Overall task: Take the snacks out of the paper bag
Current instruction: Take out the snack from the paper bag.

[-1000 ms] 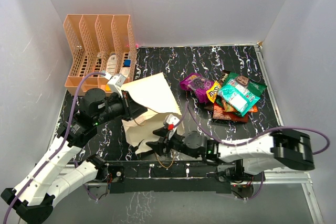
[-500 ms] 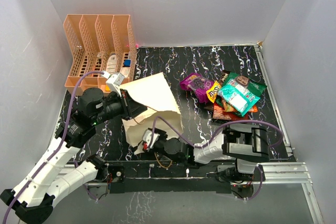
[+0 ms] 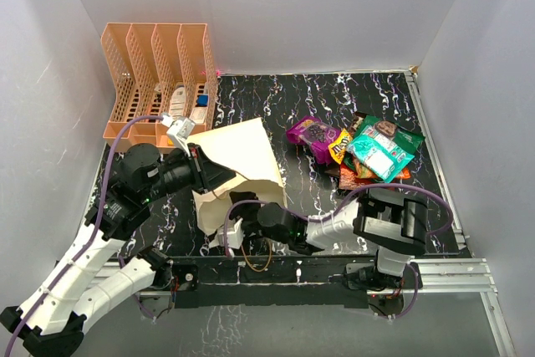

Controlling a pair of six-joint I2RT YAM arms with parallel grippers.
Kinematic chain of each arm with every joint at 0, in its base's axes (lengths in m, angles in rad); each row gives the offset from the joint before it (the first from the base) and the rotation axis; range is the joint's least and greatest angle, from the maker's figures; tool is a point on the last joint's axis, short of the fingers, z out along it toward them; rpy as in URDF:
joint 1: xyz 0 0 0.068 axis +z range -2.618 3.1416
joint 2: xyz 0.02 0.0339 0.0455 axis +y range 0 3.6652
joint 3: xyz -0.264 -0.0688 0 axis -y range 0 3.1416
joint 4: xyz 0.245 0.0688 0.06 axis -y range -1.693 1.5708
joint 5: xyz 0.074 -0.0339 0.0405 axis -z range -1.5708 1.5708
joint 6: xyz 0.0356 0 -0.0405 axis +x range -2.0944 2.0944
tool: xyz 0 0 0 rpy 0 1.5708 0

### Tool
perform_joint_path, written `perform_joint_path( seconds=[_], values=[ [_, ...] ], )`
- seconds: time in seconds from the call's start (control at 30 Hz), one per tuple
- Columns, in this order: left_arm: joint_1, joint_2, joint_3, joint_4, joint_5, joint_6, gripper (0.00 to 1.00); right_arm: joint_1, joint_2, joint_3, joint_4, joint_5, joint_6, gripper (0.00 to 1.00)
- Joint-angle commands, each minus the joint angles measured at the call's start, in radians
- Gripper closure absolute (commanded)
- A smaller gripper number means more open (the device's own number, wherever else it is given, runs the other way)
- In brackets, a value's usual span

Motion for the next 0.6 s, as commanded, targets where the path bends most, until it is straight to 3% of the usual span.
perform_joint_path(
  seconds=[0.0,0.2,0.57],
  values=[
    [0.0,0.004,0.022,0.031,0.039,-0.004,1.0,-0.046,0.059,0.094,-0.003,-0.036,-0.18,0.47],
    [-0.001,0.009,0.026,0.048,0.052,-0.013,1.0,-0.073,0.21,0.205,0.003,0.023,-0.302,0.42],
    [0.0,0.009,0.017,0.071,0.079,-0.033,1.0,-0.142,0.404,0.364,0.094,0.045,-0.314,0.35]
  ],
)
